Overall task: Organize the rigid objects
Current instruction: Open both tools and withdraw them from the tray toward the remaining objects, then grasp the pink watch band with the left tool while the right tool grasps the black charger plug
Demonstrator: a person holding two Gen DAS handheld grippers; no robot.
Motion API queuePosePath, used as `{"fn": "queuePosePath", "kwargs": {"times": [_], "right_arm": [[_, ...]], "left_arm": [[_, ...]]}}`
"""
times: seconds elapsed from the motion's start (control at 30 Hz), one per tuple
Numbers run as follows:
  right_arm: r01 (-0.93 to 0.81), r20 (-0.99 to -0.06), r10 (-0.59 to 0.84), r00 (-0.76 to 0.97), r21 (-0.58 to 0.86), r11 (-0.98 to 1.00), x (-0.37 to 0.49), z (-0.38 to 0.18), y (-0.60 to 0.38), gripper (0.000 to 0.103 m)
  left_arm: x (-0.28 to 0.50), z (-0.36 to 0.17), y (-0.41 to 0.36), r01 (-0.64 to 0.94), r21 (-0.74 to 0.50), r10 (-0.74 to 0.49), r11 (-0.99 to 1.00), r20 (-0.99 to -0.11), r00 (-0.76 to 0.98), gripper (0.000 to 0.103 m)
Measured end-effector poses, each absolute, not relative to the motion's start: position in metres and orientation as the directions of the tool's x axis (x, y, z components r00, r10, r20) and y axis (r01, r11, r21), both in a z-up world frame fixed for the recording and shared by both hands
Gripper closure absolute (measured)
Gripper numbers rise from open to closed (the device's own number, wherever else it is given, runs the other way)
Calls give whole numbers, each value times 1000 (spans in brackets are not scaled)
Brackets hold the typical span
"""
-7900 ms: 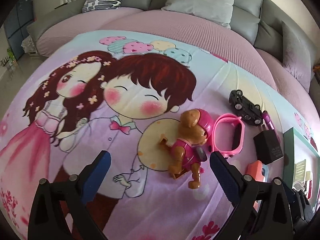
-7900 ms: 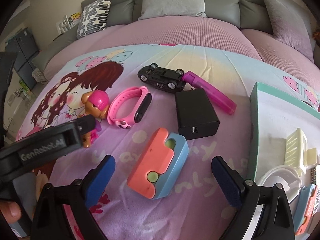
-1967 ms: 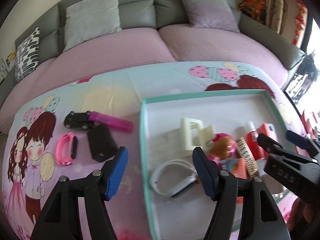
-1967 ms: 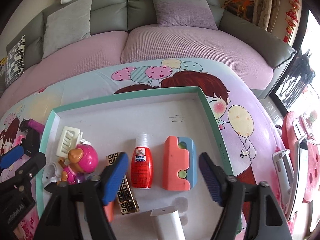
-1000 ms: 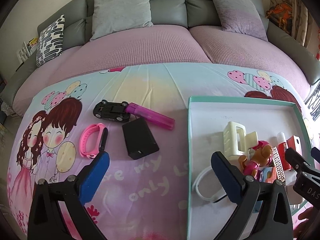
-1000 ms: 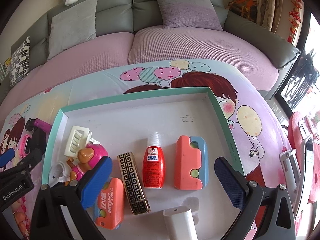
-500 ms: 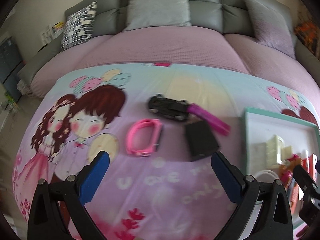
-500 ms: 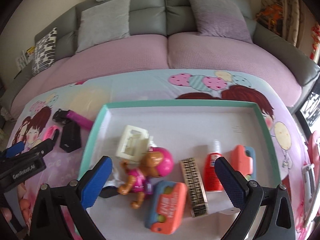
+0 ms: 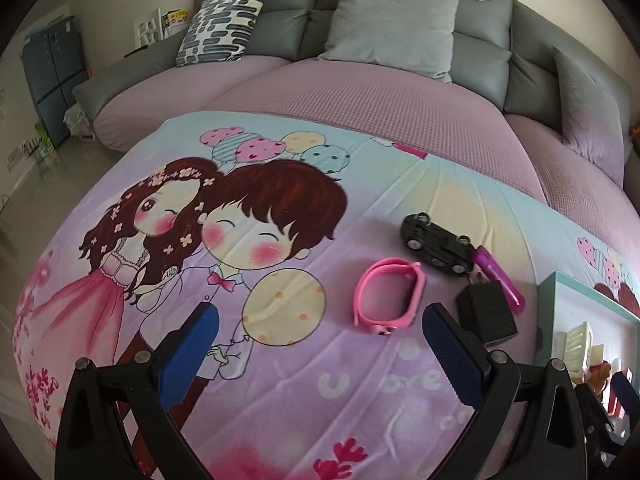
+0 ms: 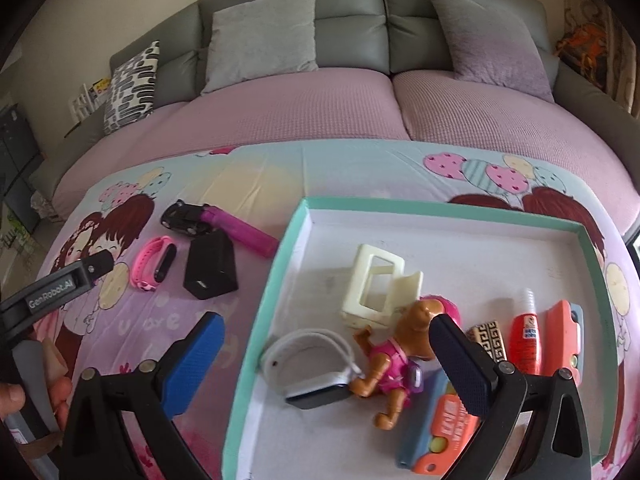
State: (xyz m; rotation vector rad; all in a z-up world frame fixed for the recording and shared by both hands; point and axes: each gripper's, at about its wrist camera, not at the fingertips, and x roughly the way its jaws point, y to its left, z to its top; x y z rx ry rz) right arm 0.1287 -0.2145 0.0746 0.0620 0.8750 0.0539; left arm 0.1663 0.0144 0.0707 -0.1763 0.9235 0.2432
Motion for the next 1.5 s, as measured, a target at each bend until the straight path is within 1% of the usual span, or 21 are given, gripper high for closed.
{"fn": "queuePosePath", "kwargs": {"times": [0.17,0.3,0.47,0.57,0.7,0.8,0.83,0.87,0.97,1.0,1.07,1.13,1.33,1.5], "right_arm": [[-56,-740,96,666,80,995,130,80,-199,0],[-67,-743,91,663,62,996,137,78,-189,0],[-104,-742,96,663,36,994,149,78,-172,1],[-140,-745,96,660,4,990,155,74,-159,5],[-173,-768,103,633,-11,985,164,64,-147,15],[-191,-770,91,632,-41,981,171,62,-138,18],[-198,-773,91,628,-46,979,173,60,-136,20],[-205,-775,91,626,-51,977,175,59,-134,22],[-215,-787,90,611,-56,975,179,52,-130,22],[-219,-792,91,604,-54,974,180,49,-129,23],[-224,-799,93,594,-53,973,183,45,-127,27],[-223,-806,91,586,-52,973,186,41,-127,30],[-231,-810,96,578,-50,972,189,37,-127,31],[-240,-820,98,564,-50,969,192,34,-124,35]], "left_arm": [[170,64,21,-272,-75,102,959,-808,580,2],[178,57,20,-239,-100,59,966,-814,578,2],[186,52,15,-208,-85,49,974,-822,567,2],[188,49,20,-192,-145,-11,971,-824,567,2],[191,43,24,-192,-142,-16,971,-841,542,2],[192,40,26,-187,-162,-36,969,-842,538,2],[193,39,25,-182,-165,-42,969,-841,539,4],[193,38,24,-177,-172,-50,969,-839,542,8],[197,31,20,-154,-184,-76,971,-844,531,12],[198,29,17,-145,-183,-81,972,-846,527,15],[199,26,16,-137,-190,-92,972,-847,524,18],[200,23,14,-126,-202,-108,971,-845,524,18],[199,23,7,-106,-194,-109,975,-839,534,18],[201,18,2,-101,-190,-110,977,-844,525,19]]}}
